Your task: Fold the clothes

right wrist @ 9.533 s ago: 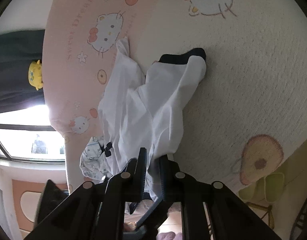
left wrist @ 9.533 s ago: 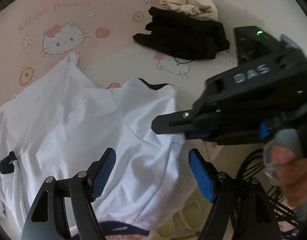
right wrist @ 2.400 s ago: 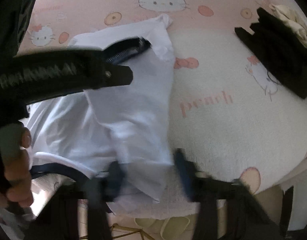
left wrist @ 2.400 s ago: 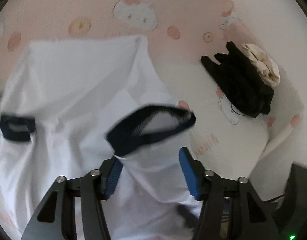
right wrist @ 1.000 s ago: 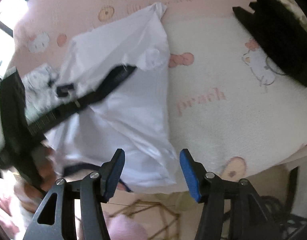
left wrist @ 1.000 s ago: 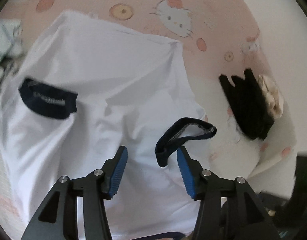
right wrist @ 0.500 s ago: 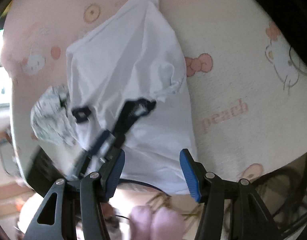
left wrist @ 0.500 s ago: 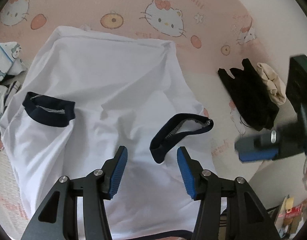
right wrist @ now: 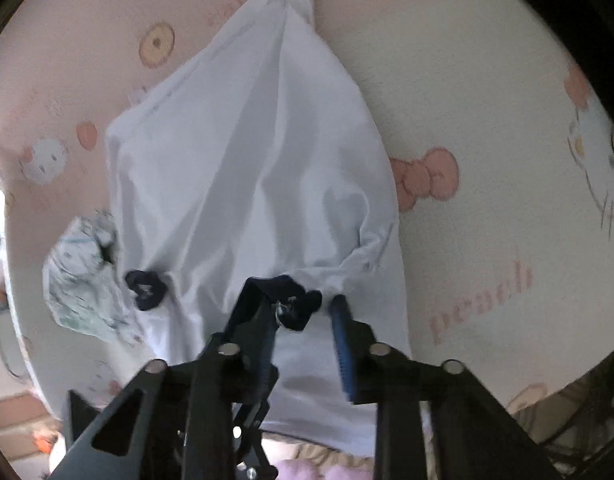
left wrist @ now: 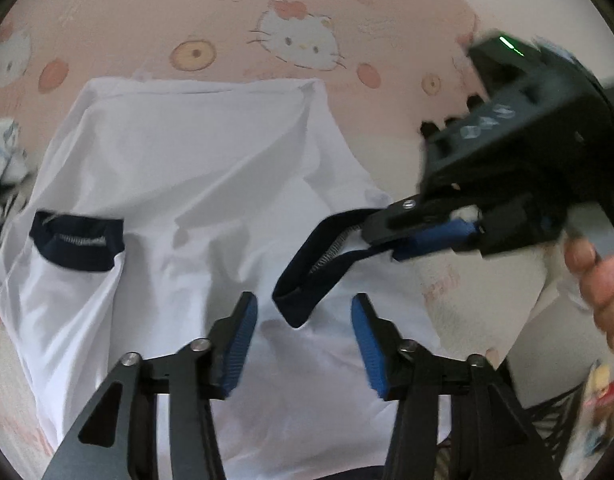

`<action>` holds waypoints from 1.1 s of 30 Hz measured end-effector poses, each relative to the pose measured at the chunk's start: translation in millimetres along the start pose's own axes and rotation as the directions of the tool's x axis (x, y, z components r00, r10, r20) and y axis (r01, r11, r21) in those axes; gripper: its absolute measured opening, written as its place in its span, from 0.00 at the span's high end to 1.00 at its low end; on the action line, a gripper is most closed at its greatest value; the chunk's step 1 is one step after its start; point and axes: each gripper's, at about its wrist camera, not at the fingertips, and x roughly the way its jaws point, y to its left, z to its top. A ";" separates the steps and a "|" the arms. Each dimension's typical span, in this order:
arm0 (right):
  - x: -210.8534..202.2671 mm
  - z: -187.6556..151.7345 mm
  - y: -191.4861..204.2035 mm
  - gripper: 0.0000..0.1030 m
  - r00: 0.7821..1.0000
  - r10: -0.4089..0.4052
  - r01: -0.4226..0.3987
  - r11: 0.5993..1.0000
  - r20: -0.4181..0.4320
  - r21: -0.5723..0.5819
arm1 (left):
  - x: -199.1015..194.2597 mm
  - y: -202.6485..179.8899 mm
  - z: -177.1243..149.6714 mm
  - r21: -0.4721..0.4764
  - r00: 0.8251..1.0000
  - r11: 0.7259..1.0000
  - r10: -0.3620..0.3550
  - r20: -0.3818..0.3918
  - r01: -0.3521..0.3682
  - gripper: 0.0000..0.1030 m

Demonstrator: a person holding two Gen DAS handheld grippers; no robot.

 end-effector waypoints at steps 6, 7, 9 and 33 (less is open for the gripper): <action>9.6 10.1 8.7 0.90 0.998 0.034 -0.031 0.997 0.045 -0.075 | 8.8 1.7 -0.7 -0.002 1.000 1.000 0.023 -0.014 -0.023 0.72; 11.3 12.1 10.2 0.90 0.998 0.048 -0.044 0.995 0.051 -0.086 | 11.5 4.0 -0.6 -0.012 0.999 0.999 0.030 -0.021 -0.030 0.72; 15.7 16.5 12.1 0.90 0.995 0.074 -0.067 0.992 0.069 -0.104 | 17.0 8.5 -1.7 -0.028 0.999 0.999 0.036 -0.035 -0.037 0.72; -24.4 -9.9 16.9 0.50 0.956 0.111 -0.004 0.930 0.271 -0.367 | -24.4 18.5 4.3 -0.098 0.994 0.989 0.111 0.024 -0.108 0.69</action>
